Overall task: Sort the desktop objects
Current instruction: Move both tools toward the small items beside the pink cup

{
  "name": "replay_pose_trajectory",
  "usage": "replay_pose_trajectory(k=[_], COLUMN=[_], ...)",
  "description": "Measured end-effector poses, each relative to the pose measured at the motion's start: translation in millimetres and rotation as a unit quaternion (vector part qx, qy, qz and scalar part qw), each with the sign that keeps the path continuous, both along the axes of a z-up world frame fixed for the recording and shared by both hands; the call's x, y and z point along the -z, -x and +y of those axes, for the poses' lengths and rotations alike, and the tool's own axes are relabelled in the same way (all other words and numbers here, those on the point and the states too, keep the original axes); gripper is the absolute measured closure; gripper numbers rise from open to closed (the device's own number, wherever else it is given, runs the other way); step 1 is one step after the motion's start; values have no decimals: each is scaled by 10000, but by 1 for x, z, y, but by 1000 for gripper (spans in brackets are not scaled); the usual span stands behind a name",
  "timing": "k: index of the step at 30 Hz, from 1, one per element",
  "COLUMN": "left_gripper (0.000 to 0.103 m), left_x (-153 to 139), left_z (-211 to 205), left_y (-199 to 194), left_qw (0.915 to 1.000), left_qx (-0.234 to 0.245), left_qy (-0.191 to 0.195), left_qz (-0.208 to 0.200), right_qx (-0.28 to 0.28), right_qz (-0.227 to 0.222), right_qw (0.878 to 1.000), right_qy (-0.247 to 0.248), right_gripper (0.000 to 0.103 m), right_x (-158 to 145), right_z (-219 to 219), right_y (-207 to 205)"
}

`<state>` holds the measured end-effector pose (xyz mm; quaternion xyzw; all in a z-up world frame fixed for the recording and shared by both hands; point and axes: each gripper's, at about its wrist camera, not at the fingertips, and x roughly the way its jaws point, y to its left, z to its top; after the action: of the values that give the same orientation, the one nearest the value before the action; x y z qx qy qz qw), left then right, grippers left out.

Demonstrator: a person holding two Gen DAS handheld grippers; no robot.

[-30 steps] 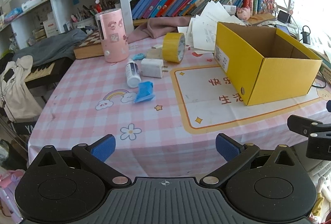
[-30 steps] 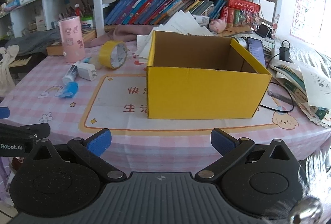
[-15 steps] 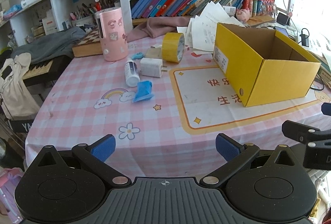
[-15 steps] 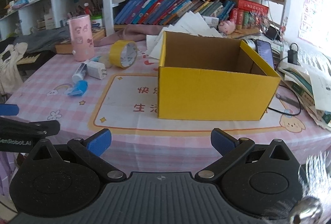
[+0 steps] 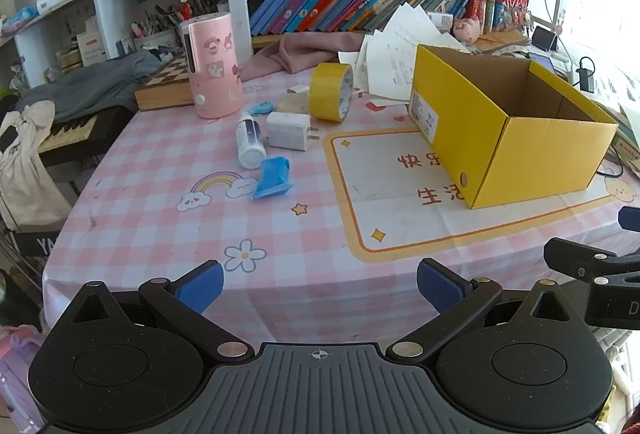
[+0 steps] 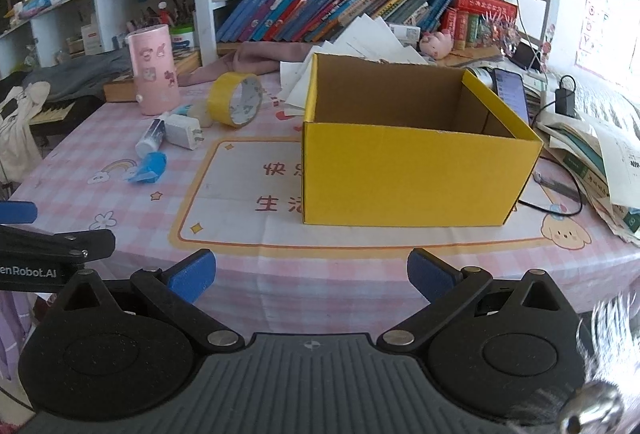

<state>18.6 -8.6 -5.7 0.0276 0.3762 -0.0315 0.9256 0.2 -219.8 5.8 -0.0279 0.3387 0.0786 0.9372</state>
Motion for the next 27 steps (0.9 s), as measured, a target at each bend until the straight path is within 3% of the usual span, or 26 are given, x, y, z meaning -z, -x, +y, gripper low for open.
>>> replay_pose_trajectory(k=[27], left_gripper=[0], left_x=[-2], left_z=[8], left_y=[2], left_qw=[9997], left_qx=[71], left_qy=[224], left_qz=[-32], right_qx=[74], right_qz=[-45], right_qw=[10000], right_qy=[-21], right_gripper=[2], right_x=[-5], right_z=[2], right_y=[4])
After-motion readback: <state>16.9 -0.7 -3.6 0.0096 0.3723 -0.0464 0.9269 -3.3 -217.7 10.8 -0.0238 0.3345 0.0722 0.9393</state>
